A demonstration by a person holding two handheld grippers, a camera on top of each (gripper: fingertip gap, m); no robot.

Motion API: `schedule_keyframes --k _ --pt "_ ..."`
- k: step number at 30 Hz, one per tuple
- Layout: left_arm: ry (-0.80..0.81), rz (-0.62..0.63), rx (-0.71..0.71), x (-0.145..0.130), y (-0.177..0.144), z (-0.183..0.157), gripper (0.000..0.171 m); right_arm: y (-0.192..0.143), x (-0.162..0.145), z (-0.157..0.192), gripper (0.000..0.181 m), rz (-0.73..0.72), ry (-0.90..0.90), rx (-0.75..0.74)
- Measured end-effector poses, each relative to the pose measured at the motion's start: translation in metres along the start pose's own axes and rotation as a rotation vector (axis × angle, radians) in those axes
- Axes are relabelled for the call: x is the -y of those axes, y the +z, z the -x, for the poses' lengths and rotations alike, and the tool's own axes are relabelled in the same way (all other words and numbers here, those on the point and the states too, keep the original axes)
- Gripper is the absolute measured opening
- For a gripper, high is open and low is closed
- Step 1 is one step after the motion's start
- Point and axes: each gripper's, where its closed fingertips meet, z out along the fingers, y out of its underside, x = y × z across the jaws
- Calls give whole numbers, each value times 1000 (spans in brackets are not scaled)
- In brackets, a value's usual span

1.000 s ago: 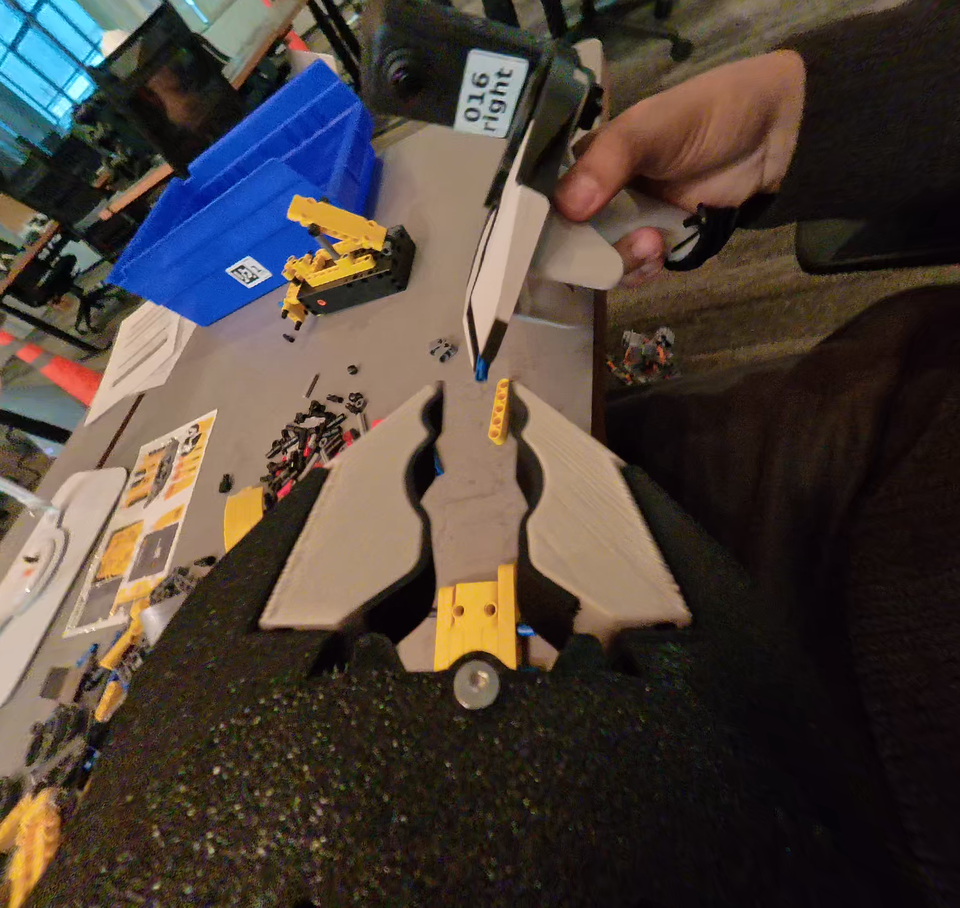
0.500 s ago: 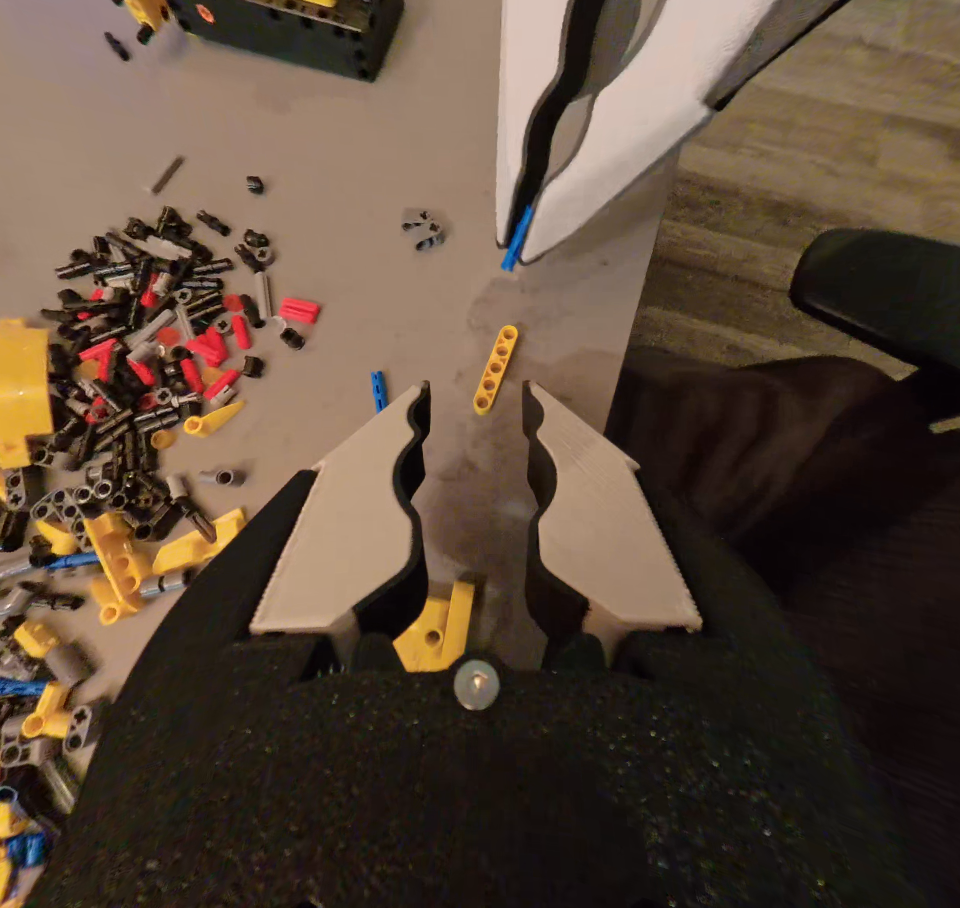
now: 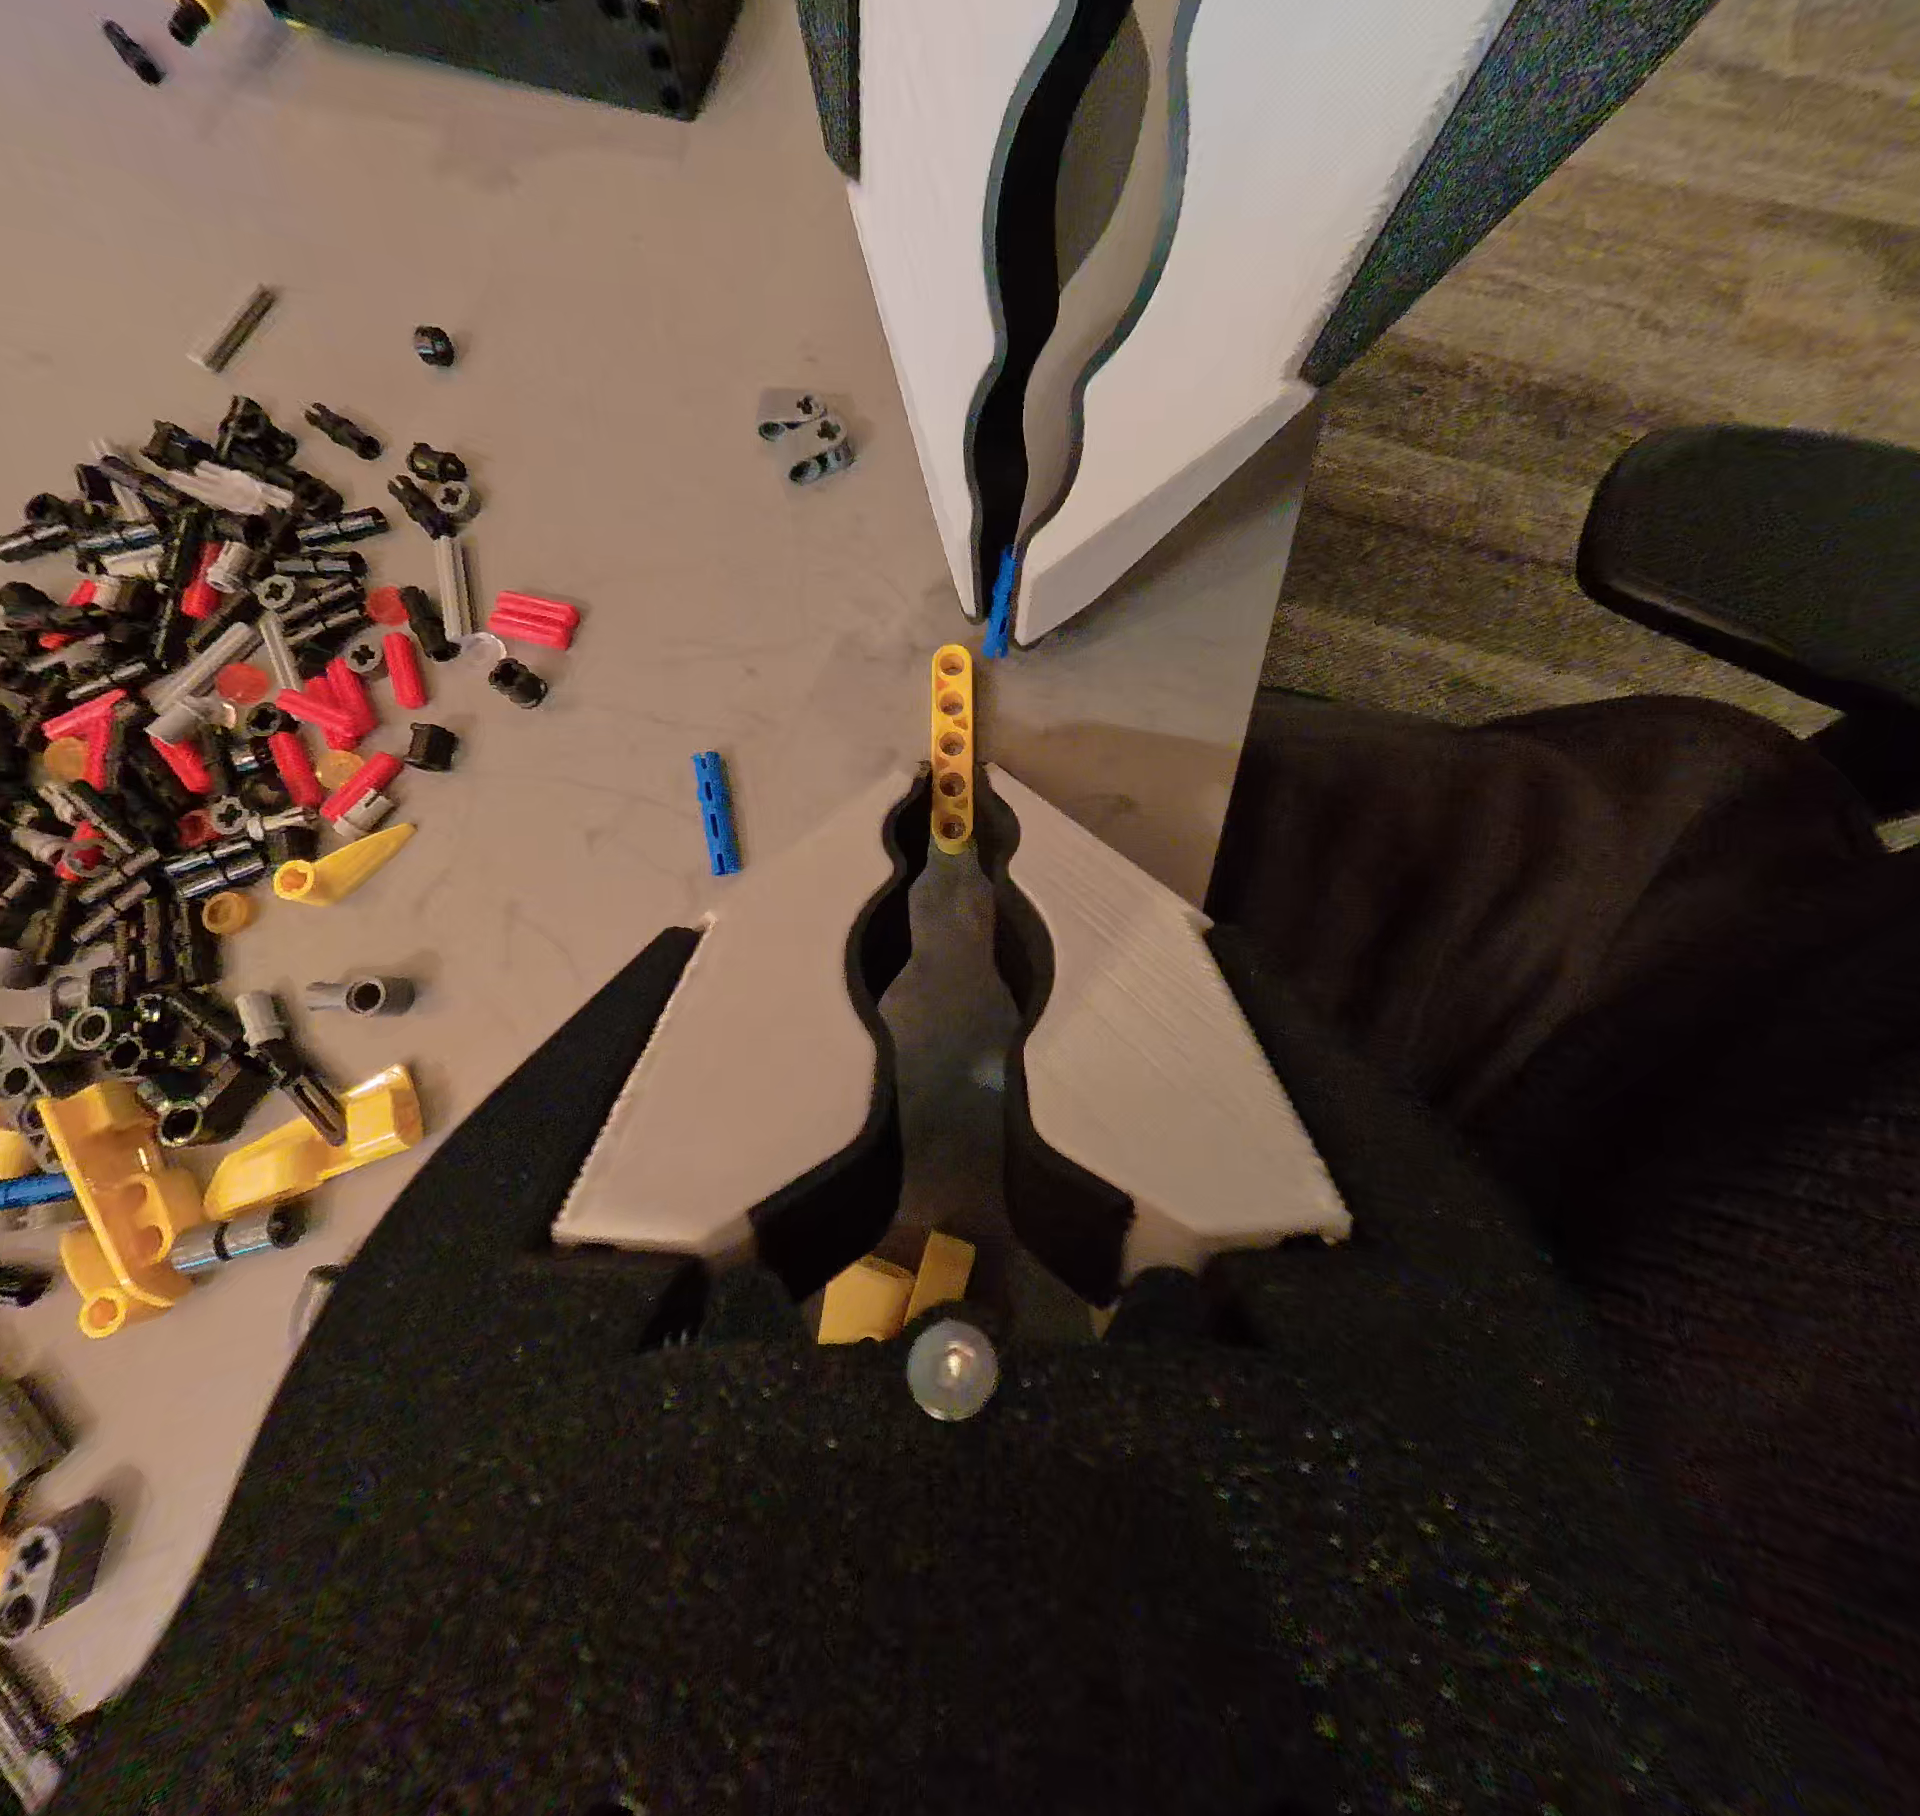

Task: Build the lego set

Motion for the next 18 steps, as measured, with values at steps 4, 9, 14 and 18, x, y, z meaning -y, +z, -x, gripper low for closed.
schedule_keyframes --k 4,9,14,18 --pt "-17 1 -24 0 0 -1 7 -3 3 -2 4 17 -22 6" --pt "-18 3 -34 0 0 -2 7 1 4 -3 5 57 -86 2" --pt "0 5 -32 0 0 -2 7 1 4 -6 4 111 -140 -11" --pt "-7 2 -37 -1 0 -2 7 2 5 -5 4 134 -158 19"
